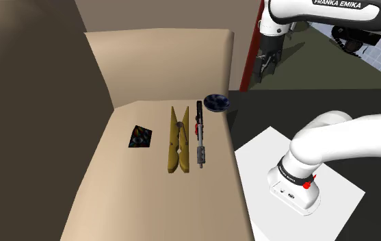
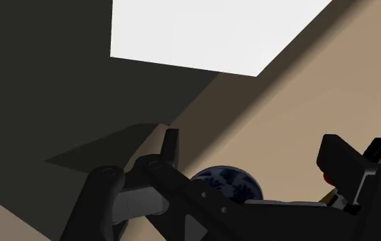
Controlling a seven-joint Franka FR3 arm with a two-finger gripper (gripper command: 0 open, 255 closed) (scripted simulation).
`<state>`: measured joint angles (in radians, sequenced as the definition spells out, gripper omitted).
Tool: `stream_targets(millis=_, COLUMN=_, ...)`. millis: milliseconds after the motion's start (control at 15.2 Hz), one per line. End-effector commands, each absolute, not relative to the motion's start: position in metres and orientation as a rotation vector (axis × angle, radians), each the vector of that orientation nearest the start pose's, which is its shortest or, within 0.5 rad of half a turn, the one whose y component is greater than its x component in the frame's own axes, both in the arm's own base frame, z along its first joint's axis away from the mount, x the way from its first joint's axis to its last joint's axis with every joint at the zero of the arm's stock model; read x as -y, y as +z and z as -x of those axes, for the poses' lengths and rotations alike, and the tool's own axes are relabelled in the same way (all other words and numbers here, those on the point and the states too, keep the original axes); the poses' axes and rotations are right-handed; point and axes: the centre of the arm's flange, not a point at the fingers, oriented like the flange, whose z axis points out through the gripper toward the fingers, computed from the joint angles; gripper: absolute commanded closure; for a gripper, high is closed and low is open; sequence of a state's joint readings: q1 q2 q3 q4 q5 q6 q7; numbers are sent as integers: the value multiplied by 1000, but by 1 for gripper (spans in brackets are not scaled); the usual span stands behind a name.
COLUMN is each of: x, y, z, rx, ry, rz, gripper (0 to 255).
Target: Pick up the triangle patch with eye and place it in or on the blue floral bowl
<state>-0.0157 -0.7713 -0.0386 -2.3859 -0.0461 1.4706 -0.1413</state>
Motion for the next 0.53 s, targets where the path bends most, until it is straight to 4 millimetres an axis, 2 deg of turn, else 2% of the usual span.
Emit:
stream_targets(millis=0, x=24, y=564, z=-297, rx=155, ry=229, rz=3135, gripper=0)
stream_targets(millis=462, x=-58, y=538, z=-332, rx=-26, ry=342, rz=3112, gripper=0)
